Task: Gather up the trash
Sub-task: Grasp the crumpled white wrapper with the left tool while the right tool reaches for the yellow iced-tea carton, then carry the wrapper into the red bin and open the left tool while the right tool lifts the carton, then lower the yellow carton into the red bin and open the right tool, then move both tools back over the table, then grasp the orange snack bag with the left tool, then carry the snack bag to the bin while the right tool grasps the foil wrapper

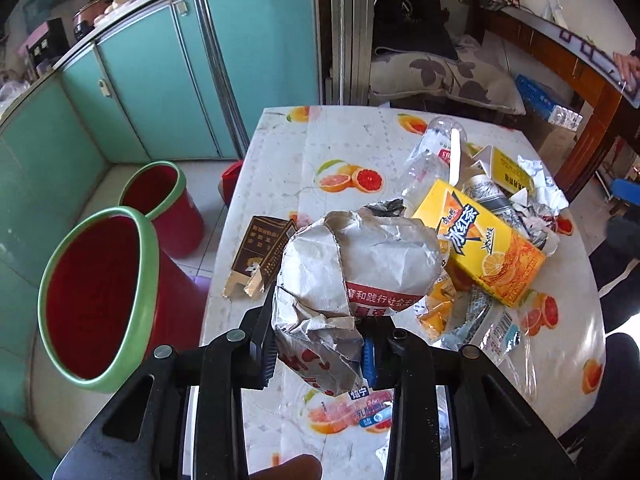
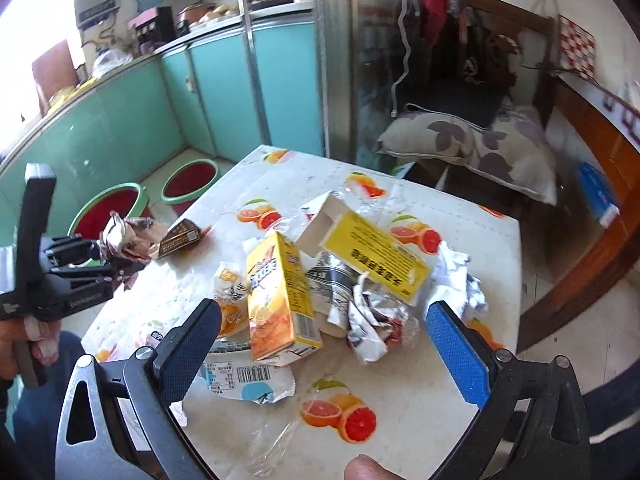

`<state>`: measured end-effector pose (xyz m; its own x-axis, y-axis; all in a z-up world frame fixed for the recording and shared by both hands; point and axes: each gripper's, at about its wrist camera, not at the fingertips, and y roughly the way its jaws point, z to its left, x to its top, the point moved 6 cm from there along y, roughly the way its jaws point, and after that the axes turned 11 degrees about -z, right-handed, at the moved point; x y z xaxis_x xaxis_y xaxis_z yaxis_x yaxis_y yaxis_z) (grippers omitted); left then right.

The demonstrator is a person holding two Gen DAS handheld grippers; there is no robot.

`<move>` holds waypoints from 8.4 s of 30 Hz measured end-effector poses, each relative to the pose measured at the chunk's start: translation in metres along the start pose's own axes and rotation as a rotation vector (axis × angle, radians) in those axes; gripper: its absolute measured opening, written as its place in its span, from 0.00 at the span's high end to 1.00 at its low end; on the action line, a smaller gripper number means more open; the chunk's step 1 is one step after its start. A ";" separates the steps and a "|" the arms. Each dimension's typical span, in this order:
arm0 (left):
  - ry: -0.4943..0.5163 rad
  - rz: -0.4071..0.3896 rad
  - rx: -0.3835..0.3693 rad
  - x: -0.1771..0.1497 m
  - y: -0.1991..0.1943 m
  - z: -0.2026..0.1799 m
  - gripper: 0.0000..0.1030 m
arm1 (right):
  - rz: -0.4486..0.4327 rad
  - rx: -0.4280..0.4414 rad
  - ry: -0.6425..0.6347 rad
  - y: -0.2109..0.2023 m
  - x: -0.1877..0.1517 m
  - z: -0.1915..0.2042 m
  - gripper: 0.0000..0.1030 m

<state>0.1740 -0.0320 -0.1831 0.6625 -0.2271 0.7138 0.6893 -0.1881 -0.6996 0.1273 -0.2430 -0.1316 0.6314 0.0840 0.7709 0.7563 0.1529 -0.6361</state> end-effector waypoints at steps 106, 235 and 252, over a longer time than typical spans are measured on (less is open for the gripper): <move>-0.482 -0.236 0.473 -0.074 -0.131 0.314 0.00 | -0.012 0.293 -0.315 0.144 0.109 0.418 0.24; -0.080 -0.060 -0.023 0.019 -0.029 -0.035 0.80 | 0.220 -0.033 -0.010 0.057 -0.105 -0.053 0.27; -0.082 -0.086 -0.018 0.026 -0.034 -0.030 0.80 | 0.090 -0.037 0.048 -0.004 -0.067 -0.061 0.49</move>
<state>0.1587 -0.0597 -0.1414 0.6235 -0.1306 0.7708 0.7397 -0.2209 -0.6357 0.0926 -0.3097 -0.1825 0.7042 0.0481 0.7084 0.7012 0.1101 -0.7044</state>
